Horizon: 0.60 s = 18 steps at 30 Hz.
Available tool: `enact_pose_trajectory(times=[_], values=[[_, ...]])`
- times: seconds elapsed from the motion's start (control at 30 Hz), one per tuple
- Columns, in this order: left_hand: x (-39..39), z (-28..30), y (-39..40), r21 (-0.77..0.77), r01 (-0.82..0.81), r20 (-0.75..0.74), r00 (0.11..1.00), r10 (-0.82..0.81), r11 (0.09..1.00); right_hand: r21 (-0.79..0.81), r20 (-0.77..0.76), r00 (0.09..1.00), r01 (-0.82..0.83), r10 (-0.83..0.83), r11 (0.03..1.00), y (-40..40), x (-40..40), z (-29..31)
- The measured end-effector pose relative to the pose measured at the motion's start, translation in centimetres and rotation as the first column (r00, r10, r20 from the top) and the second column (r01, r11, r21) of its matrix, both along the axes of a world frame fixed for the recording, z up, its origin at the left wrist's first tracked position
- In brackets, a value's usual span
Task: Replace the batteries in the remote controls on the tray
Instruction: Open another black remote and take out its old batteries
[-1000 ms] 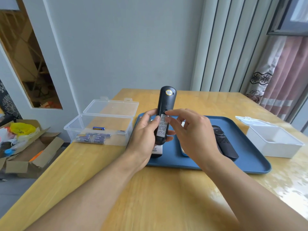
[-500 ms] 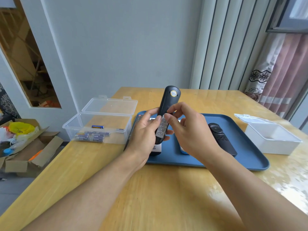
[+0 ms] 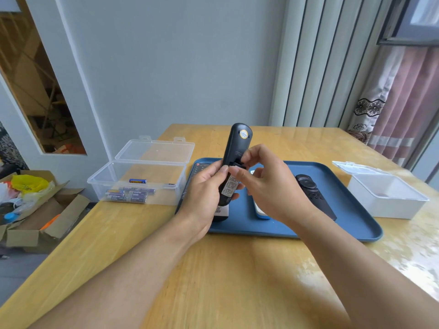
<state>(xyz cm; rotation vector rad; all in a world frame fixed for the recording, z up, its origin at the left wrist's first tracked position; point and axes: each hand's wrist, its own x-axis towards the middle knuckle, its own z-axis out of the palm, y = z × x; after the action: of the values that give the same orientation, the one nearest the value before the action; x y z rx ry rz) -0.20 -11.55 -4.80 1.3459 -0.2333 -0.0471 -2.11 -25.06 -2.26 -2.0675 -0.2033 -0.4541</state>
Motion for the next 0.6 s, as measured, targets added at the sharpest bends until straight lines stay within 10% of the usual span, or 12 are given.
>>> enact_pose_trajectory(times=[0.3,0.6], values=[[1.0,0.5,0.7,-0.158,-0.155,-0.113,0.984,0.138,0.975,0.11,-0.096,0.994,-0.04,0.051,0.993,-1.0,-1.0,2.2],[1.1,0.8,0.9,-0.247,-0.163,-0.166,0.978,0.124,0.955,-0.335,-0.546,0.808,-0.451,0.22,0.827,0.1,-3.0,2.3]])
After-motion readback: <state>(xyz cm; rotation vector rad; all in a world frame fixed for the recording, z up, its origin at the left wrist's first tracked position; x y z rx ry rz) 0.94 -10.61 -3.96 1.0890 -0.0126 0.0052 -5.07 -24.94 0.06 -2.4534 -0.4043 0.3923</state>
